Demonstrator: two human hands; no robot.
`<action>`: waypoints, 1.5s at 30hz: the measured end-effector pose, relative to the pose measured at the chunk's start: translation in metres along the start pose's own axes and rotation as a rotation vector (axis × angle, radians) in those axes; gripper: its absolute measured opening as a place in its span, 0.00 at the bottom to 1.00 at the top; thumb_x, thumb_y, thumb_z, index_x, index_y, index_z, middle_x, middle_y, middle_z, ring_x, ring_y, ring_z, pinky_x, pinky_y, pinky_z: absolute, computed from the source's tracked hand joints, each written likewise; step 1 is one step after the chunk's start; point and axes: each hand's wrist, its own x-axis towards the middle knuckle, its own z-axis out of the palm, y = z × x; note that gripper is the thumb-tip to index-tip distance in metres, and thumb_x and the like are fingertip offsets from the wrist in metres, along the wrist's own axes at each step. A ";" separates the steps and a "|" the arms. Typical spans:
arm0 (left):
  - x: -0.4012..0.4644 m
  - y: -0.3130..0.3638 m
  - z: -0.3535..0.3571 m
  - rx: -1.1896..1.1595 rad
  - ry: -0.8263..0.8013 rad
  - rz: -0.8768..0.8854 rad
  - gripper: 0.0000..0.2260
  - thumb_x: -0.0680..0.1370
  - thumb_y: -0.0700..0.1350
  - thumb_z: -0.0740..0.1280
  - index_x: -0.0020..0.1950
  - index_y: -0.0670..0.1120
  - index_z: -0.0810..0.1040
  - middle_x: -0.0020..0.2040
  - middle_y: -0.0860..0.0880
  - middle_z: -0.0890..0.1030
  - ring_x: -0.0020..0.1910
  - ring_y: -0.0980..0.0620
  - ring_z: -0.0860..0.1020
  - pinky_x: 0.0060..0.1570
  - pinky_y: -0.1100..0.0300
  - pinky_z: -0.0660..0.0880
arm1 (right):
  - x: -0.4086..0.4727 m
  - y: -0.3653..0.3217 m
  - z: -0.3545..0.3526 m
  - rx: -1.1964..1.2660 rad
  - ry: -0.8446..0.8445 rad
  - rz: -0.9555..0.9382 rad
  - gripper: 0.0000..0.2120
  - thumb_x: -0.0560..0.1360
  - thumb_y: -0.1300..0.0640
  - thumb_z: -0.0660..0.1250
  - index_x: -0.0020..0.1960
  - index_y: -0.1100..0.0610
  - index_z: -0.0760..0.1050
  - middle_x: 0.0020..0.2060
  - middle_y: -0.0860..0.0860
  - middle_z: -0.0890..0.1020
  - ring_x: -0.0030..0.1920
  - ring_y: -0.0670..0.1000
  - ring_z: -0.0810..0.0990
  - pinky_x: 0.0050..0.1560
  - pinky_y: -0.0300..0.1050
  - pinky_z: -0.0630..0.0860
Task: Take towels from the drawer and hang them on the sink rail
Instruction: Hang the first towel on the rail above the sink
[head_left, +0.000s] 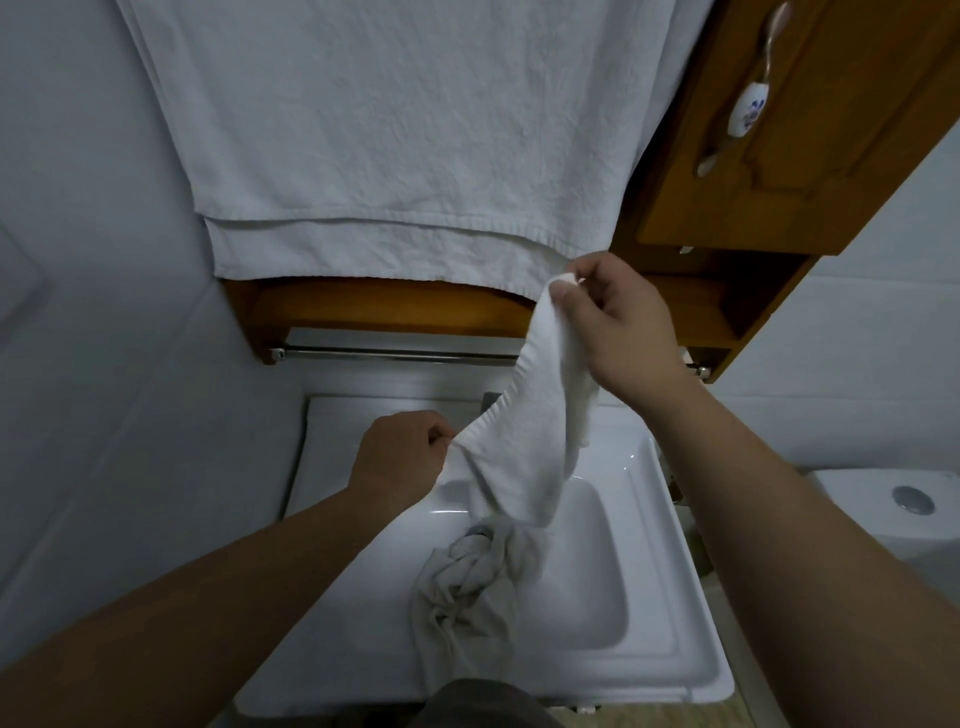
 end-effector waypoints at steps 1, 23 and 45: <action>-0.001 0.000 0.000 -0.023 -0.005 0.000 0.08 0.79 0.44 0.64 0.49 0.51 0.84 0.44 0.53 0.84 0.41 0.56 0.79 0.47 0.63 0.76 | -0.001 -0.004 0.001 -0.053 -0.041 -0.038 0.05 0.80 0.48 0.64 0.52 0.48 0.75 0.38 0.42 0.77 0.38 0.40 0.75 0.37 0.35 0.67; -0.024 0.045 -0.023 -0.835 -0.164 0.017 0.10 0.79 0.50 0.65 0.58 0.61 0.79 0.54 0.58 0.83 0.55 0.56 0.80 0.56 0.54 0.77 | -0.014 -0.016 0.005 0.067 -0.469 -0.121 0.03 0.79 0.49 0.68 0.49 0.47 0.78 0.36 0.67 0.78 0.31 0.64 0.73 0.30 0.56 0.70; -0.034 0.082 -0.042 -0.948 0.069 0.138 0.27 0.74 0.40 0.74 0.68 0.58 0.70 0.64 0.56 0.75 0.59 0.59 0.76 0.52 0.68 0.76 | -0.015 0.006 -0.020 0.417 -0.526 -0.011 0.05 0.75 0.56 0.69 0.49 0.54 0.82 0.42 0.49 0.83 0.45 0.48 0.80 0.49 0.43 0.75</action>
